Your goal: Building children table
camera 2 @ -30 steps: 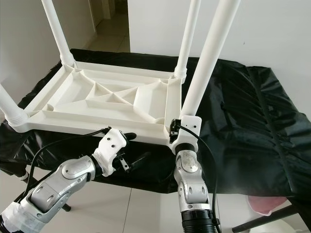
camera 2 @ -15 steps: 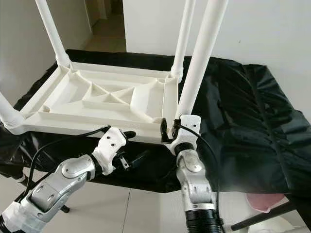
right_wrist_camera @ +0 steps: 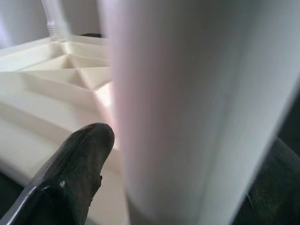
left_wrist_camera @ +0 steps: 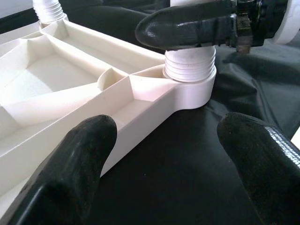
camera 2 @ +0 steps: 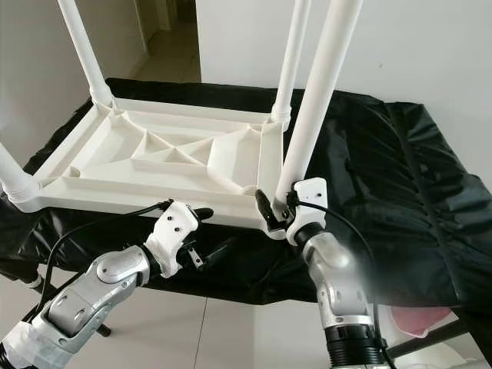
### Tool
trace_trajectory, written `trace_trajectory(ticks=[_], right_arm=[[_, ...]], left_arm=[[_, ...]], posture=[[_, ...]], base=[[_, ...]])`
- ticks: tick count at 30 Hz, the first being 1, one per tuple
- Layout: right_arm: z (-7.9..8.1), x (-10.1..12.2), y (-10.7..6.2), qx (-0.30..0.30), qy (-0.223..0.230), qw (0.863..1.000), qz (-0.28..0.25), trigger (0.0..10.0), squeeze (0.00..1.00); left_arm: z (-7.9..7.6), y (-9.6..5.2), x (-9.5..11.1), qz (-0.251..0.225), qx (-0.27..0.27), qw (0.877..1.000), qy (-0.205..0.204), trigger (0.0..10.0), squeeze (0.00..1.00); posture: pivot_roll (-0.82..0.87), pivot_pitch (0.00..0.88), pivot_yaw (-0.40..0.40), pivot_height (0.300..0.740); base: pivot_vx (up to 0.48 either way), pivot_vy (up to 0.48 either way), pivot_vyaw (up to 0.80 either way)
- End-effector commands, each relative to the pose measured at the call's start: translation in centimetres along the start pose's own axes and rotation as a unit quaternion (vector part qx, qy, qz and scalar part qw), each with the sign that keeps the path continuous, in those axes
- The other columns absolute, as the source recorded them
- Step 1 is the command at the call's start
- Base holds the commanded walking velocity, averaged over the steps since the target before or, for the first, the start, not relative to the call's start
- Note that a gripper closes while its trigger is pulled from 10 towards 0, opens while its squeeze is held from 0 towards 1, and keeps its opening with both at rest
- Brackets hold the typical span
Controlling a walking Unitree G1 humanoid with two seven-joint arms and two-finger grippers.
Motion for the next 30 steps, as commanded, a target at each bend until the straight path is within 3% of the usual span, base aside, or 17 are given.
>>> trace_trajectory(ticks=[1,10,11,13,15,24,25,26,27,30], right_arm=[[0.8,-0.3,0.1,0.05,-0.005,0.999,0.01,10.0,0.0],[0.8,-1.8,-0.2,0.125,-0.027,0.99,0.053,10.0,0.0],[0.8,-2.0,-0.2,0.134,-0.035,0.989,0.057,4.9,0.0],[0.7,-2.1,-0.2,0.143,-0.043,0.987,0.059,4.9,0.0],[0.6,-2.1,-0.2,0.149,-0.048,0.986,0.062,0.0,0.0],[-0.6,-2.4,-0.2,0.143,-0.051,0.986,0.07,0.0,0.0],[-0.9,-2.4,-0.2,0.137,-0.047,0.987,0.069,2.3,0.0],[-0.9,-2.4,-0.2,0.137,-0.047,0.987,0.069,2.3,0.0],[-1.2,-2.3,-0.1,0.122,-0.036,0.99,0.065,10.0,0.0],[-1.4,-1.9,0.1,0.107,-0.012,0.993,0.057,10.0,0.0]], left_arm=[[-0.5,-0.1,-0.1,0.004,-0.026,1.0,0.005,10.0,0.0],[-0.2,0.2,0.0,0.001,-0.034,0.999,0.02,10.0,0.0],[-0.3,0.2,0.0,0.001,-0.036,0.999,0.02,10.0,0.0],[-0.4,0.2,0.0,0.001,-0.037,0.999,0.02,10.0,0.0],[-0.5,0.2,0.0,0.001,-0.038,0.999,0.02,10.0,0.0],[-0.9,0.2,0.0,0.0,-0.039,0.999,0.016,10.0,0.0],[-1.0,0.2,0.0,0.0,-0.039,0.999,0.015,10.0,0.0],[-1.0,0.2,0.0,0.0,-0.039,0.999,0.015,10.0,0.0],[-1.1,0.1,0.0,0.0,-0.04,0.999,0.014,10.0,0.0],[-1.1,0.1,-0.1,0.001,-0.04,0.999,0.013,10.0,0.0]], posture=[[-0.02,0.069,0.005,0.74],[-0.03,0.046,0.016,0.74],[-0.03,0.045,0.017,0.74],[-0.03,0.045,0.017,0.74],[-0.03,0.043,0.016,0.74],[-0.03,0.045,0.008,0.74],[-0.03,0.046,0.008,0.74],[-0.03,0.046,0.008,0.74],[-0.03,0.047,0.007,0.74],[-0.03,0.047,0.007,0.74]], base=[[0.0,0.0,0.0],[0.0,0.0,0.0],[0.0,0.0,0.0],[0.0,0.0,0.0],[0.0,0.0,0.0],[0.0,0.0,0.0],[0.0,0.0,0.0],[0.0,0.0,0.0],[0.0,0.0,0.0],[0.0,0.0,0.0]])
Point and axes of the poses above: a point about 5 cm out from each wrist's last joint towards the gripper, its own y axis pointing out of the wrist towards the gripper, its own x axis along the axis of the wrist's last joint, z = x × y, the point moved 5 cm from there along y, pointing out of the wrist towards the gripper, and after that the axes turned 8 degrees about y, right-handed, at the moved point
